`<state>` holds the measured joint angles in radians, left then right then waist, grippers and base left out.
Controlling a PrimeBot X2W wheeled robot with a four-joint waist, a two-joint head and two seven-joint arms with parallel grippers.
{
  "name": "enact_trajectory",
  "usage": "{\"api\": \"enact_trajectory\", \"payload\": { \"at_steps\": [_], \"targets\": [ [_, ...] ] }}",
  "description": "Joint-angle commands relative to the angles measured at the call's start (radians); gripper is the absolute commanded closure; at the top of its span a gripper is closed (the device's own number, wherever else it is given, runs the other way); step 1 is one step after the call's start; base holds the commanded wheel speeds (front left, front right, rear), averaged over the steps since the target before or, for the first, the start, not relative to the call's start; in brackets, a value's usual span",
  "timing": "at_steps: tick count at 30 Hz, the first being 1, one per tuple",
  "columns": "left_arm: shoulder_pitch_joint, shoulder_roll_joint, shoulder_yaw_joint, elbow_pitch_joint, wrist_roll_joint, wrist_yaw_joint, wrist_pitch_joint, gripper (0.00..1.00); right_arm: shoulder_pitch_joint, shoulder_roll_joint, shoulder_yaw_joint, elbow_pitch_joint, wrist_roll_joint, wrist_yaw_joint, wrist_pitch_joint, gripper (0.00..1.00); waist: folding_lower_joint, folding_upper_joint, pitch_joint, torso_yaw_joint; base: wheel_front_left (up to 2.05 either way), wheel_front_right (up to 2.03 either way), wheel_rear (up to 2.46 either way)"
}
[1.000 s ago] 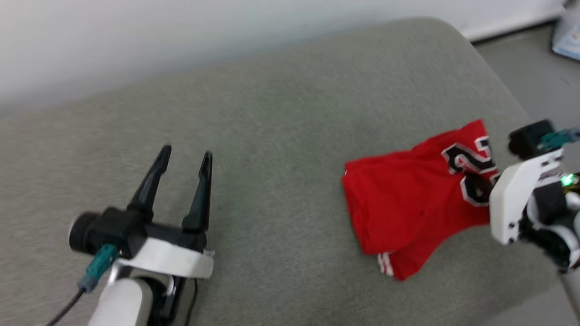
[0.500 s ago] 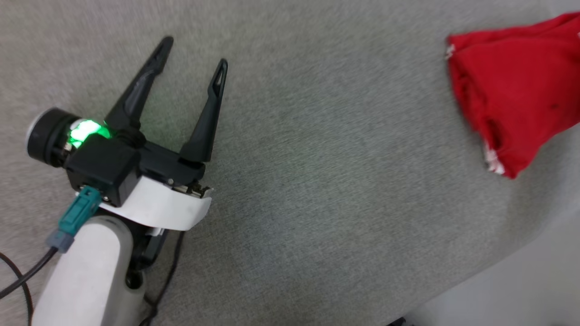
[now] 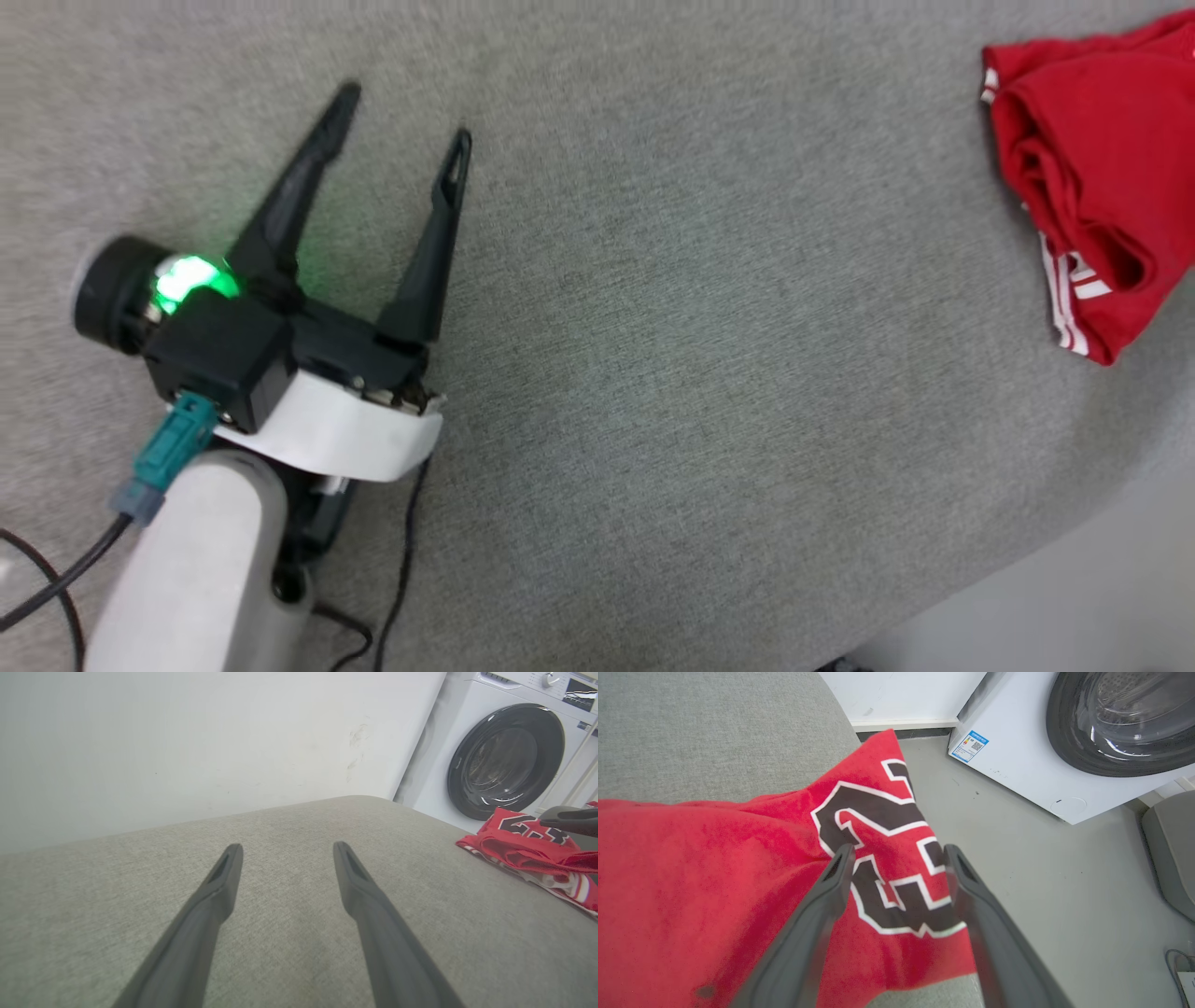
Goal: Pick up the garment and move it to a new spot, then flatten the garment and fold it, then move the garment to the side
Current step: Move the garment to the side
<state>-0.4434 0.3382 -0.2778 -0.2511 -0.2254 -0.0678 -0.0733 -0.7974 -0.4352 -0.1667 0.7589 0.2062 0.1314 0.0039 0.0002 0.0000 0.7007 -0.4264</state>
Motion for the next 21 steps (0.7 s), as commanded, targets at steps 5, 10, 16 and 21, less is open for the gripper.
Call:
{"api": "enact_trajectory", "payload": {
  "at_steps": [5,10,16,21],
  "targets": [
    [0.099,-0.032,0.004,0.068,-0.035,0.027,-0.063,0.0,0.096,-0.006,-0.031,-0.02,-0.052,-0.001,-0.072,0.0,-0.0002,0.0,-0.188,0.052,0.0,0.0,0.0],
    [0.188,-0.063,0.017,0.126,-0.069,0.058,-0.112,0.0,0.229,-0.004,-0.022,-0.082,-0.053,-0.001,-0.106,0.0,-0.0002,0.0,-0.326,0.111,0.0,0.0,0.0],
    [0.284,-0.105,0.034,0.189,-0.112,0.092,-0.149,0.0,0.422,0.071,-0.002,-0.238,-0.043,-0.001,-0.094,0.0,-0.0002,0.0,-0.458,0.202,0.0,0.0,0.0],
    [0.339,-0.13,0.043,0.236,-0.135,0.104,-0.167,0.0,0.564,0.164,0.032,-0.391,-0.039,-0.001,-0.068,0.0,-0.0002,0.0,-0.535,0.287,0.0,0.0,0.0]
  ]
}}
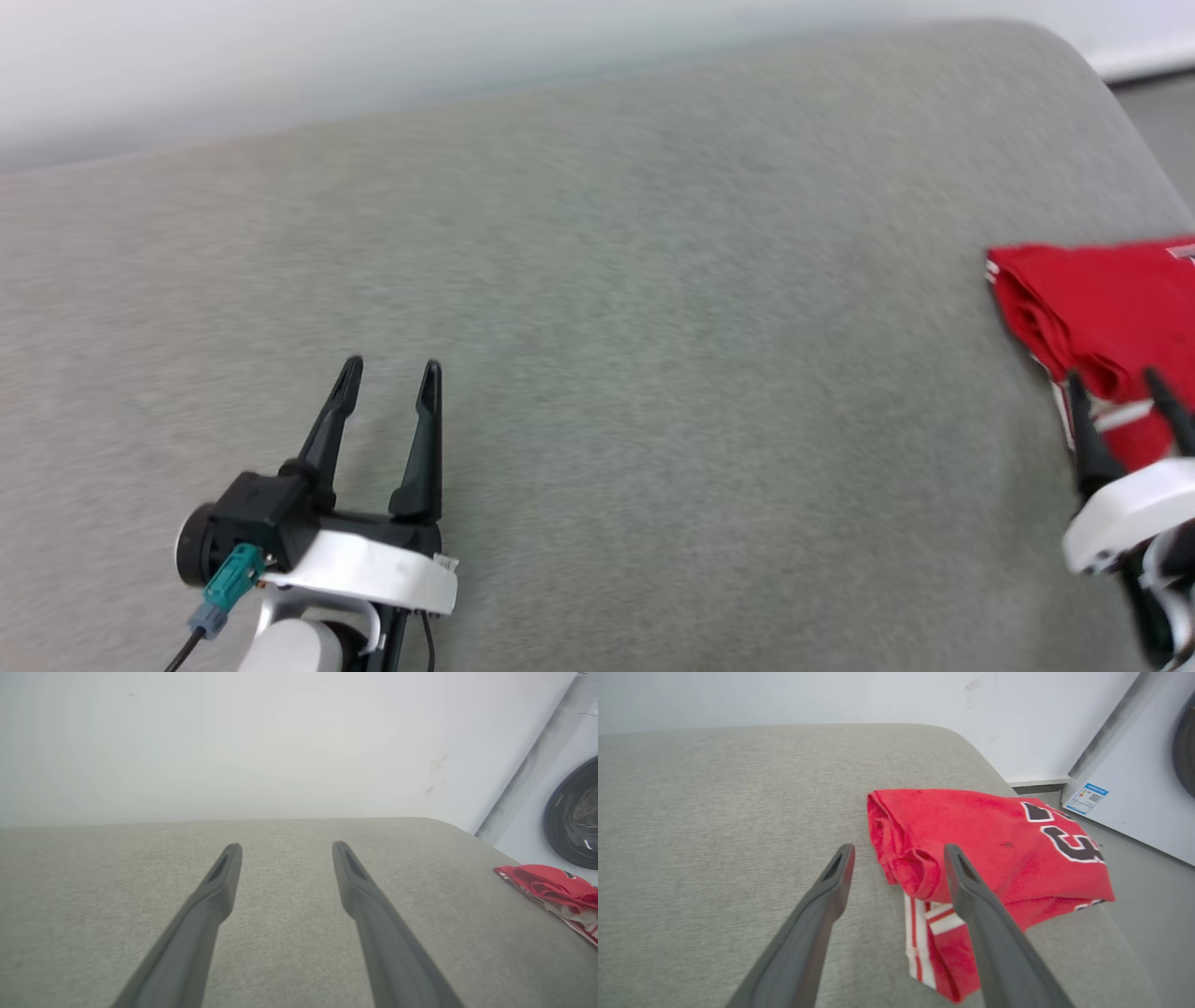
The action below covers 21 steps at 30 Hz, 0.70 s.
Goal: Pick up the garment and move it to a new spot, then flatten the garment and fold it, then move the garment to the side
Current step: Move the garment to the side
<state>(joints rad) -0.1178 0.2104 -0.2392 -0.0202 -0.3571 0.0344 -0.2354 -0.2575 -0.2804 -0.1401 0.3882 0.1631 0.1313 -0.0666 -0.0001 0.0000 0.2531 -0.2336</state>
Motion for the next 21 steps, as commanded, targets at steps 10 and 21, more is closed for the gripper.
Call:
{"api": "enact_trajectory", "payload": {
  "at_steps": [10,21],
  "targets": [
    [0.102,0.005,0.044,0.084,-0.026,0.026,-0.021,0.0,0.223,0.151,0.054,-0.312,-0.004,-0.001,0.041,0.0,0.0001,0.0,-0.207,0.214,0.0,0.0,0.0],
    [0.197,0.012,0.04,0.12,-0.027,0.024,-0.023,0.0,0.42,0.212,0.072,-0.53,-0.054,-0.001,0.109,0.0,0.0001,0.0,-0.284,0.235,0.0,0.0,0.0]
  ]
}}
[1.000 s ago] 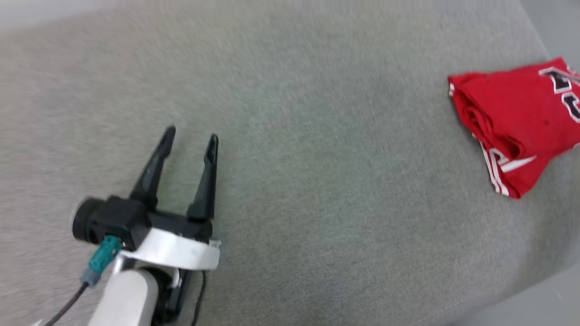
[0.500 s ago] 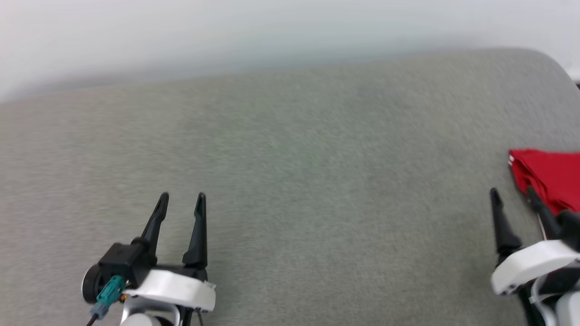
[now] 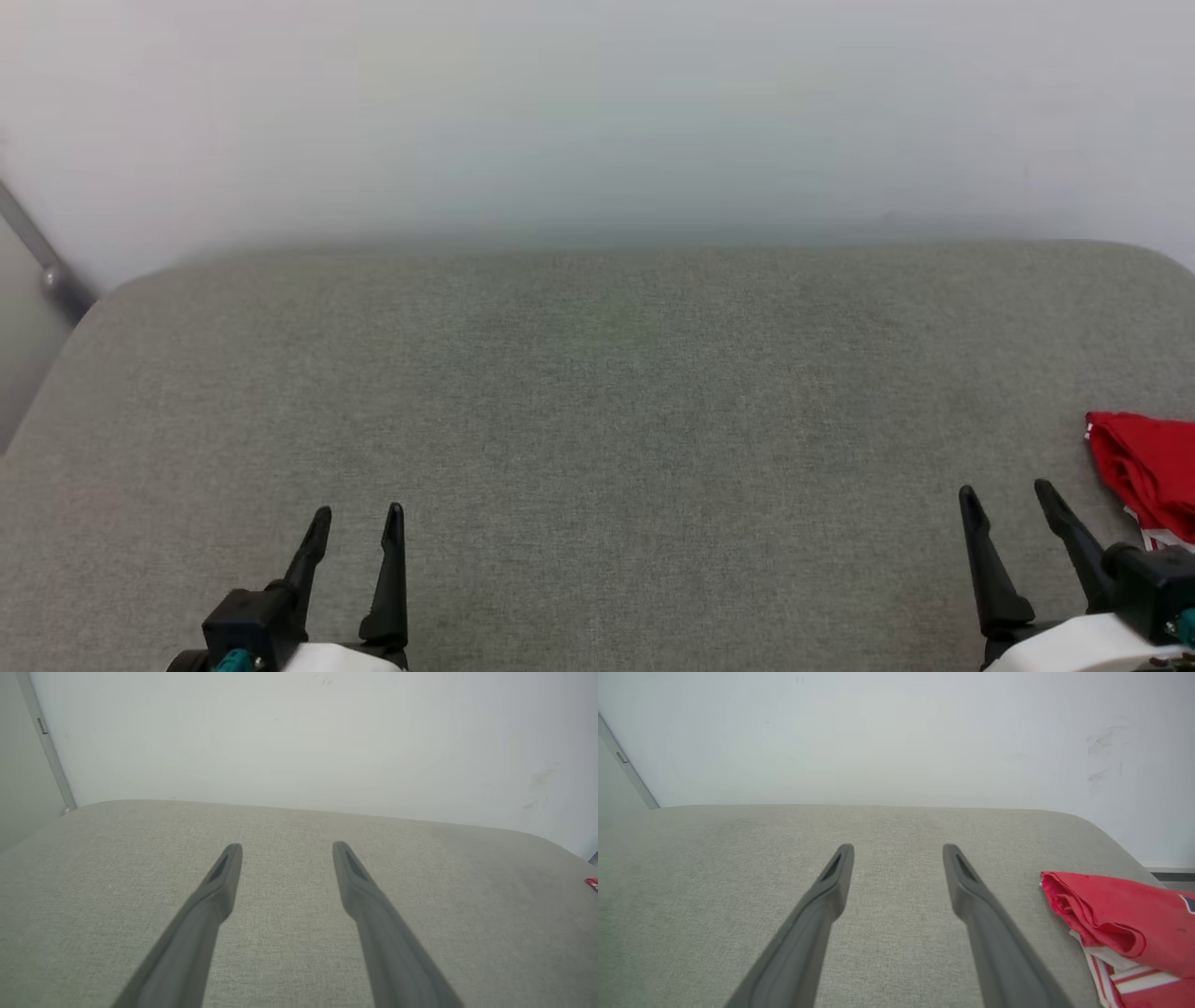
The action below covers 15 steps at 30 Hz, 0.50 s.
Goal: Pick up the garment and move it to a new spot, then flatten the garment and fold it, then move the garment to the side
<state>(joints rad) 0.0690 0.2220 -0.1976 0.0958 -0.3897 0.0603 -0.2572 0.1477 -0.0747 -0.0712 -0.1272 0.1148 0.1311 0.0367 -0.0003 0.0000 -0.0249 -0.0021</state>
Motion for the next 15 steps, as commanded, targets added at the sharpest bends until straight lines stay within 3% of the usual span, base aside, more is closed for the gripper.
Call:
{"api": "enact_trajectory", "payload": {
  "at_steps": [1,15],
  "targets": [
    [0.012,-0.002,-0.003,0.005,0.003,-0.002,-0.002,0.0,0.025,0.009,0.006,-0.025,-0.008,-0.001,0.009,0.0,0.0003,0.0,-0.007,0.003,0.0,0.0,0.0],
    [0.0,0.002,-0.006,0.018,0.005,0.007,-0.004,0.0,0.028,0.02,0.025,-0.07,-0.006,-0.001,0.04,0.0,0.0003,0.0,-0.009,-0.002,0.0,0.0,0.0]
  ]
}}
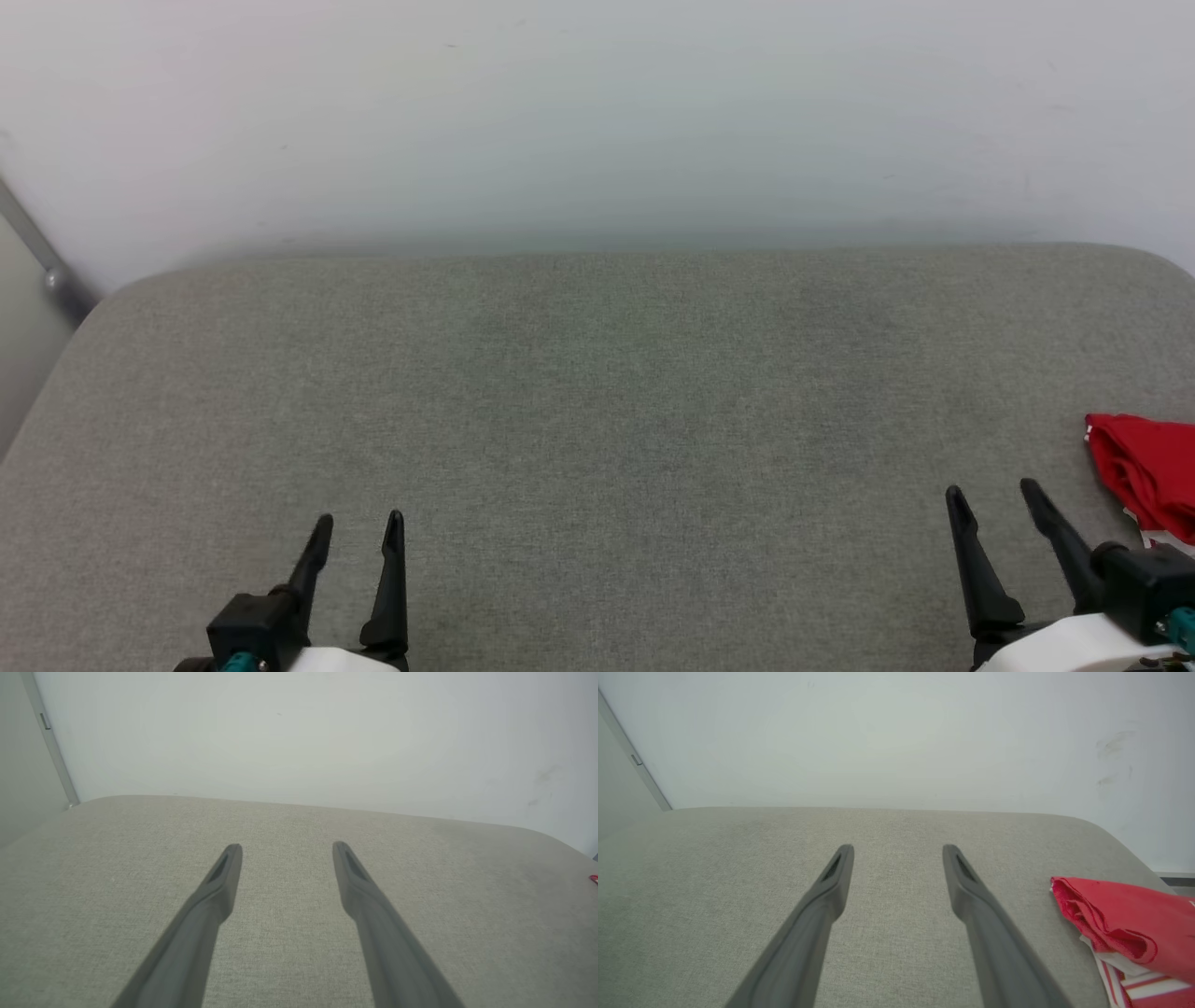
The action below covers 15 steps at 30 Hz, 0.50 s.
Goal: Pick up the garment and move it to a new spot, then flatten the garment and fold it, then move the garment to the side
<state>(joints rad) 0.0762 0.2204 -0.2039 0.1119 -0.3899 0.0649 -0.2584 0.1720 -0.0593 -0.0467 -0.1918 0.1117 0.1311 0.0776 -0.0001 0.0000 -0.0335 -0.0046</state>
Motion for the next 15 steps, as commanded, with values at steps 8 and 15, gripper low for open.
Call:
{"api": "enact_trajectory", "payload": {
  "at_steps": [8,15],
  "targets": [
    [0.002,-0.019,0.011,0.031,-0.072,-0.011,0.021,1.0,-0.006,-0.002,0.004,0.046,0.091,0.0,-0.003,1.0,0.0001,0.0,0.001,0.0,0.0,0.0,0.0],
    [-0.019,-0.032,0.04,0.043,-0.186,-0.03,0.055,1.0,-0.037,-0.009,0.005,0.086,0.238,0.0,-0.005,1.0,0.0001,0.0,0.003,0.0,0.0,0.0,0.0]
  ]
}}
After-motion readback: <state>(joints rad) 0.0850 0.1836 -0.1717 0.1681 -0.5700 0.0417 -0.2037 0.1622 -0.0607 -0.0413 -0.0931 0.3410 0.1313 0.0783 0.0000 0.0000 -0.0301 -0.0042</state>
